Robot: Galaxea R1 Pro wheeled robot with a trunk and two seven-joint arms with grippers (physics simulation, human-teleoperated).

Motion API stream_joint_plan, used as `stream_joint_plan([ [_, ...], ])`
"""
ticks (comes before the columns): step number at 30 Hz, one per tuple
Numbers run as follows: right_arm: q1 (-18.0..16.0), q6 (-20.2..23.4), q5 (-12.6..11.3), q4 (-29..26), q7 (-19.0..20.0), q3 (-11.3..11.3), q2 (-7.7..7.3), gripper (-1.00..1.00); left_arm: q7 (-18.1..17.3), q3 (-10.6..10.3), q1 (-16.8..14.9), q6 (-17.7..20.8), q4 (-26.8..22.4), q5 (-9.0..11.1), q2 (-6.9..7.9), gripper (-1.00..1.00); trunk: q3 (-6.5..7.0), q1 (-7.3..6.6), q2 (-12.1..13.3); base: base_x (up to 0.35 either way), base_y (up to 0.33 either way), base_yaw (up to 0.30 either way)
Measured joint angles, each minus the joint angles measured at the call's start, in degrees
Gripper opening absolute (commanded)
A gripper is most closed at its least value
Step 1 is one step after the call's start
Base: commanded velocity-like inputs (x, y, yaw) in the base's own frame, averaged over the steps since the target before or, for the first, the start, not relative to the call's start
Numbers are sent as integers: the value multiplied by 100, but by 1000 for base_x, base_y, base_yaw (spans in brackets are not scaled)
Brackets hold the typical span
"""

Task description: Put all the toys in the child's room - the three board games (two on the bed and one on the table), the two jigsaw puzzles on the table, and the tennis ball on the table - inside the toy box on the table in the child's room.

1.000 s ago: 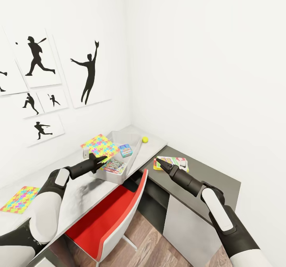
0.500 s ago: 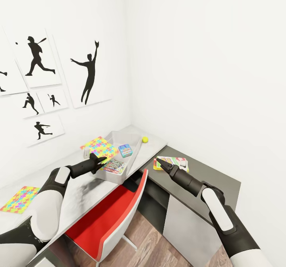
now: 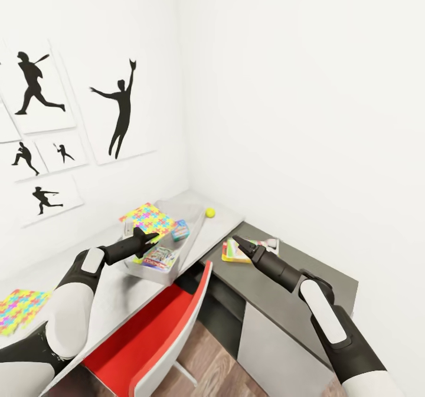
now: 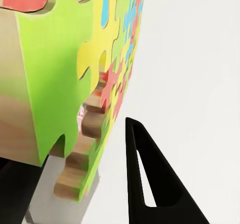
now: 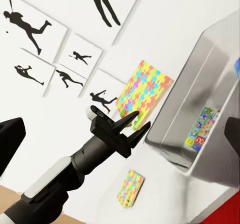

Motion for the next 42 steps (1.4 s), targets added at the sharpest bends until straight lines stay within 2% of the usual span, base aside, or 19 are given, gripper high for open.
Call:
stream_joint_plan([
  [8, -3, -1, 3, 0, 0, 0, 0, 100, -2, 16, 0, -3, 2, 7, -6, -100, 0, 2, 1, 237, -13, 0],
  [17, -3, -1, 3, 0, -5, 4, 8, 100, 6, 395, 0, -10, 2, 7, -6, -100, 0, 3, 1, 18, 0, 0],
  [25, -3, -1, 3, 0, -8, 2, 9, 100, -4, 435, 6, -51, 2, 13, -18, -100, 0, 3, 1, 0, 0, 0],
  [29, -4, -7, 3, 0, -8, 0, 9, 100, -2, 443, 8, -354, 6, 16, -55, -100, 0, 3, 1, 0, 0, 0],
  [34, -3, -9, 3, 0, -8, 1, 9, 100, -10, 450, 9, -526, 243, 0, -113, -100, 0, 3, 1, 0, 0, 0],
  [42, -4, -9, 3, 0, -8, 0, 9, 100, 0, 449, 9, -550, 447, 76, -119, -100, 0, 3, 1, 0, 0, 0],
])
